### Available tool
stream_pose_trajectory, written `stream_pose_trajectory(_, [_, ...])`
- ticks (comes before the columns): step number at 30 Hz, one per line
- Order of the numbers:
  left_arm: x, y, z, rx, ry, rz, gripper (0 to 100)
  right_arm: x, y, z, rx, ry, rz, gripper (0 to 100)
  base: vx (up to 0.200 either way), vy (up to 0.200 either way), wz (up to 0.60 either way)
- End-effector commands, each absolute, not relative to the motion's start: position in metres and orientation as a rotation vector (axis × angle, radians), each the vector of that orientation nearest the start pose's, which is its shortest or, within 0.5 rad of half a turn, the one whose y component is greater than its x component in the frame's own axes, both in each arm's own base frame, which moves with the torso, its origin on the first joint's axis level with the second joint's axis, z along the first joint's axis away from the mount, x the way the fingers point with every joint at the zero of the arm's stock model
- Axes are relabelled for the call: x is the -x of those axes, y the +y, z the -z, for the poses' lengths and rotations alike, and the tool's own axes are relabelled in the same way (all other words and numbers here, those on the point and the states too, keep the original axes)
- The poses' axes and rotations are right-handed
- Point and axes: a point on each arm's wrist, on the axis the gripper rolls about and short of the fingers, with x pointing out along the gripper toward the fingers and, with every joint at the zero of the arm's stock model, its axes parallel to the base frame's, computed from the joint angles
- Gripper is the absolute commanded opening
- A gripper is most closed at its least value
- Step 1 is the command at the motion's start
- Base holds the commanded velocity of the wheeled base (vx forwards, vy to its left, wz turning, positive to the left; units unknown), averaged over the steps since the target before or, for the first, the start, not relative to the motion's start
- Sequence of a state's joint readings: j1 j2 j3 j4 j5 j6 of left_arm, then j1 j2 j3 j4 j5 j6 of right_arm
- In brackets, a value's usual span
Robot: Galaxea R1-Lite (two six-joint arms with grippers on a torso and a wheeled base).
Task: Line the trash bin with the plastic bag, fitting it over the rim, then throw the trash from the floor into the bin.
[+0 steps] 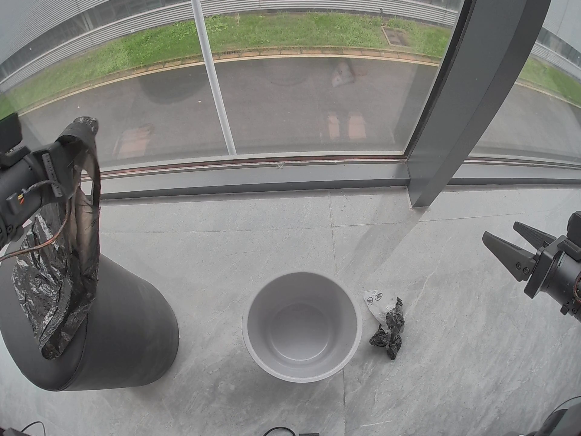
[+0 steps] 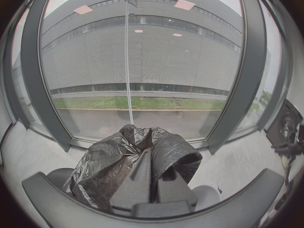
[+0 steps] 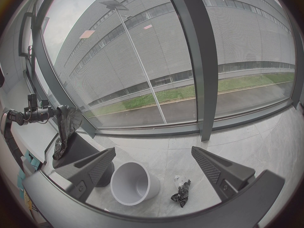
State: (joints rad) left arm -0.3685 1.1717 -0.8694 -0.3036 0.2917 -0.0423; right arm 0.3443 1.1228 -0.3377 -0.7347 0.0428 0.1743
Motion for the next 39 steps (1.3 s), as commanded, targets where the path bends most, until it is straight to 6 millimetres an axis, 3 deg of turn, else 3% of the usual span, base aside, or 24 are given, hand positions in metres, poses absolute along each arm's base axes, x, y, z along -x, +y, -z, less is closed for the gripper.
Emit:
stream_pose_trajectory(1, [-0.19, -0.111, -0.294, 0.098, 0.028, 0.14, 0, -0.139, 0.059, -0.189, -0.154, 0.111, -0.428, 100, 0.0, 0.0, 0.0])
stream_pose_trajectory(4, [-0.192, -0.125, -0.294, 0.1, 0.028, 0.184, 0, -0.137, 0.061, -0.188, -0.151, 0.115, -0.443, 100, 0.0, 0.0, 0.0])
stream_pose_trajectory(11, [-0.209, -0.149, -0.318, 0.134, -0.024, 0.224, 0, -0.135, 0.065, -0.188, -0.148, 0.117, -0.471, 100, 0.0, 0.0, 0.0])
stream_pose_trajectory(20, [-0.214, -0.169, -0.32, 0.221, -0.016, 0.275, 0, -0.15, 0.084, -0.195, -0.145, 0.129, -0.537, 100, 0.0, 0.0, 0.0])
stream_pose_trajectory(25, [-0.21, -0.167, -0.325, 0.26, -0.025, 0.286, 0, -0.175, 0.114, -0.207, -0.141, 0.132, -0.602, 100, 0.0, 0.0, 0.0])
stream_pose_trajectory(32, [-0.2, -0.171, -0.33, 0.303, -0.034, 0.325, 0, -0.205, 0.152, -0.208, -0.124, 0.15, -0.623, 100, 0.0, 0.0, 0.0])
stream_pose_trajectory(39, [-0.192, -0.166, -0.338, 0.336, -0.054, 0.338, 0, -0.221, 0.185, -0.205, -0.113, 0.163, -0.673, 100, 0.0, 0.0, 0.0])
